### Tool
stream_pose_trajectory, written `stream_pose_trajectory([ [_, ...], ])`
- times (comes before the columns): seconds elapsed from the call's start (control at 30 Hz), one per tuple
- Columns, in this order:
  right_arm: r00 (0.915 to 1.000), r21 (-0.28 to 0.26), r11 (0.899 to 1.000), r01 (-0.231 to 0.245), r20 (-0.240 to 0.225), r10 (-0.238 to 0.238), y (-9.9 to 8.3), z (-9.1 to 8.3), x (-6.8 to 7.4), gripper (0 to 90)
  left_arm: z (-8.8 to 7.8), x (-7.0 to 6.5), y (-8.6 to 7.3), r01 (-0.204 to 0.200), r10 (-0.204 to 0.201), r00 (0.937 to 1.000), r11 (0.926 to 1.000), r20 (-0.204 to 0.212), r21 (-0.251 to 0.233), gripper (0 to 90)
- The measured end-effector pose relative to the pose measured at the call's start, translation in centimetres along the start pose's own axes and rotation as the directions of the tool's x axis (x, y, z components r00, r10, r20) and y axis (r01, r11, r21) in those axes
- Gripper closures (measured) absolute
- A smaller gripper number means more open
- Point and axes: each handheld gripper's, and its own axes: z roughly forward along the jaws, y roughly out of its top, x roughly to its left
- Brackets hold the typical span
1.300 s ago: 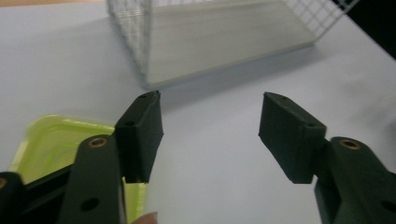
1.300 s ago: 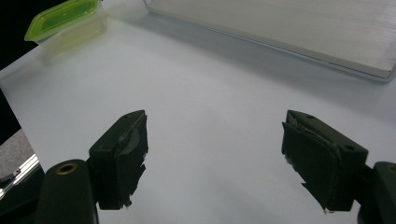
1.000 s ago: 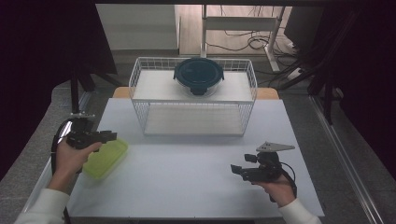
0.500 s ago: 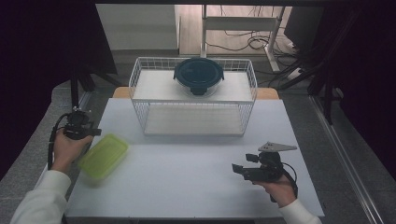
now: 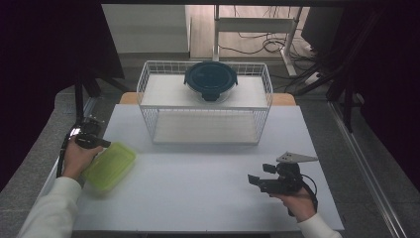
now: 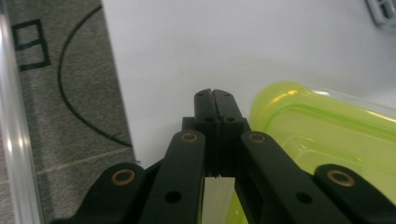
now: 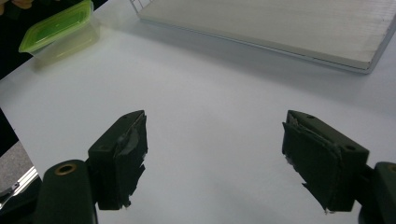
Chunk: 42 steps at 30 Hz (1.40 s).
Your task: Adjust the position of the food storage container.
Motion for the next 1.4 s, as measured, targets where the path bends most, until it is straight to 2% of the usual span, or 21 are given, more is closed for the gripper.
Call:
stream_pose_trajectory([
  [0.13,1.0,0.004,1.0,-0.003,-0.003,0.003,0.0,0.0,-0.1,21.9,0.1,-0.6,-0.2,-0.017,0.017,0.9994,0.9999,0.03,0.003,90.0],
  [0.2,1.0,0.002,1.0,-0.004,-0.003,0.004,0.0,0.0,-0.1,21.9,0.0,-1.0,-0.2,-0.027,0.026,0.9979,0.9996,0.059,0.001,90.0],
  [0.23,1.0,0.003,1.0,-0.004,-0.002,0.004,0.0,0.0,-0.1,21.9,0.1,-1.5,-0.3,-0.049,0.048,0.9965,0.9988,0.068,0.004,90.0],
  [0.4,0.9974,0.0,0.998,-0.057,-0.044,0.057,0.0,0.1,-0.3,21.3,0.4,-3.5,-0.2,-0.132,0.128,0.9856,0.9905,0.111,0.036,90.0],
  [0.47,0.9968,0.002,0.998,-0.067,-0.042,0.067,0.0,0.1,-0.4,21.3,0.5,-4.2,-0.2,-0.153,0.147,0.9807,0.9875,0.129,0.039,90.0],
  [0.6,0.9964,0.004,0.997,-0.073,-0.043,0.073,0.0,0.1,-0.5,21.3,0.6,-5.2,-0.2,-0.19,0.182,0.9719,0.9809,0.15,0.042,90.0],
  [0.7,0.9968,0.012,0.998,-0.065,-0.046,0.066,0.0,0.2,-0.4,21.1,0.6,-5.9,-0.2,-0.226,0.215,0.9628,0.9726,0.164,0.053,90.0],
  [0.87,0.9971,0.019,0.998,-0.056,-0.05,0.057,0.0,0.3,-0.2,21.1,0.6,-6.8,-0.3,-0.261,0.246,0.9511,0.9635,0.187,0.06,90.0],
  [0.93,0.997,0.02,0.998,-0.058,-0.049,0.059,0.0,0.3,-0.3,21.1,0.6,-7.1,-0.3,-0.267,0.252,0.9496,0.962,0.187,0.059,90.0],
  [1.07,0.997,0.023,0.998,-0.058,-0.05,0.059,0.0,0.3,-0.3,21.1,0.3,-6.8,-0.3,-0.254,0.241,0.9541,0.9655,0.178,0.056,90.0],
  [1.2,0.9976,0.024,0.999,-0.042,-0.053,0.044,0.0,0.3,0.0,21.0,-1.3,-5.5,-0.6,-0.204,0.199,0.9677,0.9787,0.154,0.019,90.0],
  [1.4,0.9976,0.025,0.999,-0.045,-0.052,0.046,0.0,0.3,0.1,21.0,-4.1,-3.7,-1.9,-0.144,0.144,0.9849,0.9896,0.097,-0.008,90.0],
])
